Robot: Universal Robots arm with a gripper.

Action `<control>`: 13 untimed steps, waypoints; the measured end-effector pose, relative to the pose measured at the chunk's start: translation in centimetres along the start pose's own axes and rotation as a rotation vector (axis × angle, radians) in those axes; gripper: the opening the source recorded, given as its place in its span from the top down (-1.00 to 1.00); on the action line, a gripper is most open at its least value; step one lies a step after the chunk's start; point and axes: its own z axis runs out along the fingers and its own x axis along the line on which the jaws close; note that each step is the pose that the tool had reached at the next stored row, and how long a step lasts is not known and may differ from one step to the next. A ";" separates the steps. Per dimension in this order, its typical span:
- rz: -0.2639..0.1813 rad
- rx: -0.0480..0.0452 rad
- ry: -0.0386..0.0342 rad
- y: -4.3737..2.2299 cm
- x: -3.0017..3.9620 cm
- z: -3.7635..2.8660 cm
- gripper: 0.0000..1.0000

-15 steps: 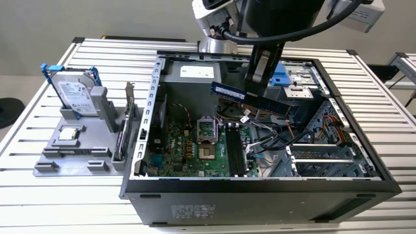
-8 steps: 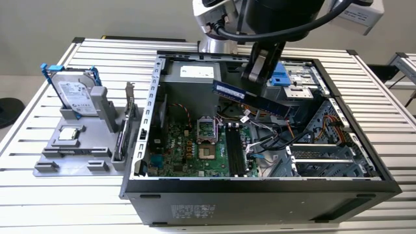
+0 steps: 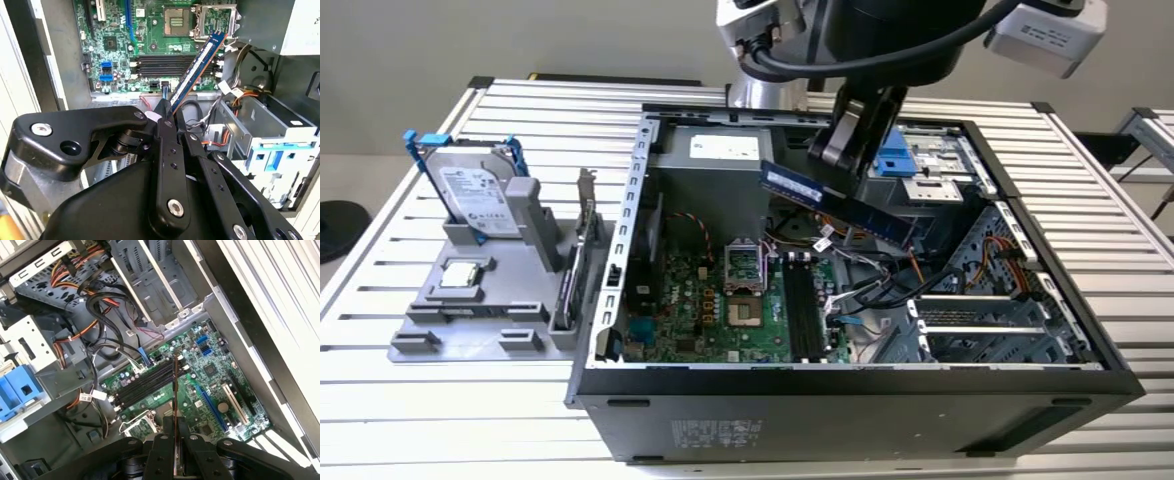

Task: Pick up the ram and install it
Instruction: 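Pick up the ram and move it above insertion slot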

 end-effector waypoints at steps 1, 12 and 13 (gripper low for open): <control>0.012 -0.0001 0.0001 0.00 0.00 0.00 1.00; 0.136 -0.0008 0.0017 0.09 0.11 0.06 1.00; 0.149 -0.0009 0.0019 0.10 0.12 0.07 1.00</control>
